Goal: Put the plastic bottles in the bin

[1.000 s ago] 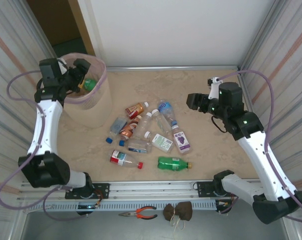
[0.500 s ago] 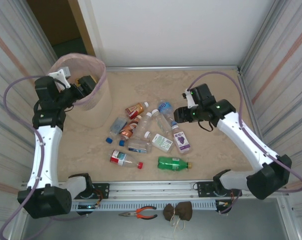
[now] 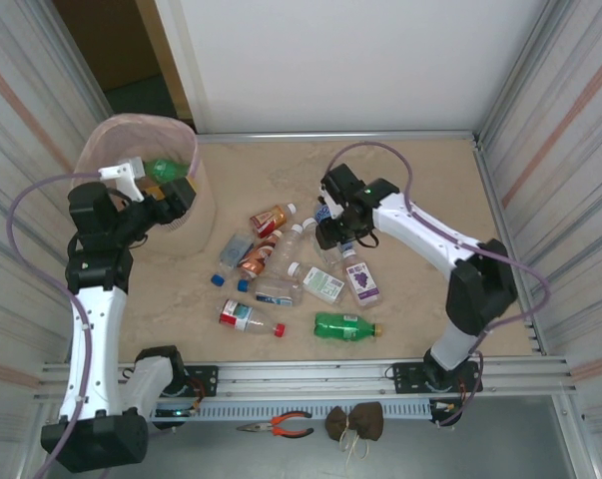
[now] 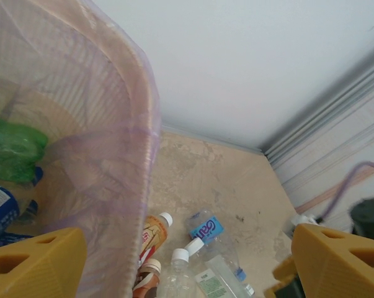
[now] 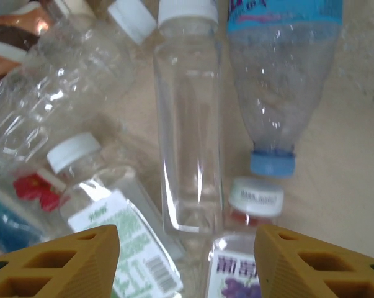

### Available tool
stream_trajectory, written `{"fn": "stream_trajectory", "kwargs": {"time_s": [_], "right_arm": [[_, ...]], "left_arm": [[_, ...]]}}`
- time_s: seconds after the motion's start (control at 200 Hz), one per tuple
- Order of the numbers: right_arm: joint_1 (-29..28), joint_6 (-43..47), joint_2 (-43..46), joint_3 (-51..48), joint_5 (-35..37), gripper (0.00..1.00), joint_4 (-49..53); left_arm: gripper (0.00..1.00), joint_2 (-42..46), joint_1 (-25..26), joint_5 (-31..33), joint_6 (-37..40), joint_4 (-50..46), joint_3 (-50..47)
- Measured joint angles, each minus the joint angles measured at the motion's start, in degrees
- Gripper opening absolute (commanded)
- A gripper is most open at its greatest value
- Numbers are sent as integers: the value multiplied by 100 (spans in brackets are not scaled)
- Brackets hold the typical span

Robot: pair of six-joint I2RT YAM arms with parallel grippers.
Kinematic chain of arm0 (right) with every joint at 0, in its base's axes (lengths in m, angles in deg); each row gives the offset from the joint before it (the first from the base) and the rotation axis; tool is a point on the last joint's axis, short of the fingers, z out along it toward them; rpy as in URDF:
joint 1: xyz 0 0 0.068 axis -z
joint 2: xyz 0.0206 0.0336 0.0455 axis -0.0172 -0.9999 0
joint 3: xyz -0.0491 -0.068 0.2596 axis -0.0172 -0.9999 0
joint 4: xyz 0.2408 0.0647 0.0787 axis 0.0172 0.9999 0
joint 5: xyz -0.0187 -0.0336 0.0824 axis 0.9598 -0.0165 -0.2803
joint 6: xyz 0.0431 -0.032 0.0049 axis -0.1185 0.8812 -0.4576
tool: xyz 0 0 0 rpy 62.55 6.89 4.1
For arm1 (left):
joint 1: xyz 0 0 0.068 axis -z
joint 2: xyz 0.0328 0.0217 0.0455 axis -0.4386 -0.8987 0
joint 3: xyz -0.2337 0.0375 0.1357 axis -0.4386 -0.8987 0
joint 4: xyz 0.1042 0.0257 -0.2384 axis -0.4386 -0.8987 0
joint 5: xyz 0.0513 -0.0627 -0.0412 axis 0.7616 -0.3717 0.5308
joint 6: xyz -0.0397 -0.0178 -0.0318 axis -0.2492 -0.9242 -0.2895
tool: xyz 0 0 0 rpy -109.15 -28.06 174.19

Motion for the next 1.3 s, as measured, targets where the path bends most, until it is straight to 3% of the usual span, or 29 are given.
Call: {"fn": "stream_trajectory", "kwargs": {"time_s": [0.19,0.546,0.997,1.303], "right_arm": [[0,219,-951,756,26,57,-4],[15,485,-2059,1692,127,54,66],[42,634,-2695,2155,155,50,238],[61,632,-2756,2159,199,37,256]], "left_arm": [[86,-70,0,-114,94,-33,52],[86,-1049,0,-149,385,-46,778],[86,-1714,0,-201,435,-407,1657],[87,-1484,0,-415,452,-457,1891]]}}
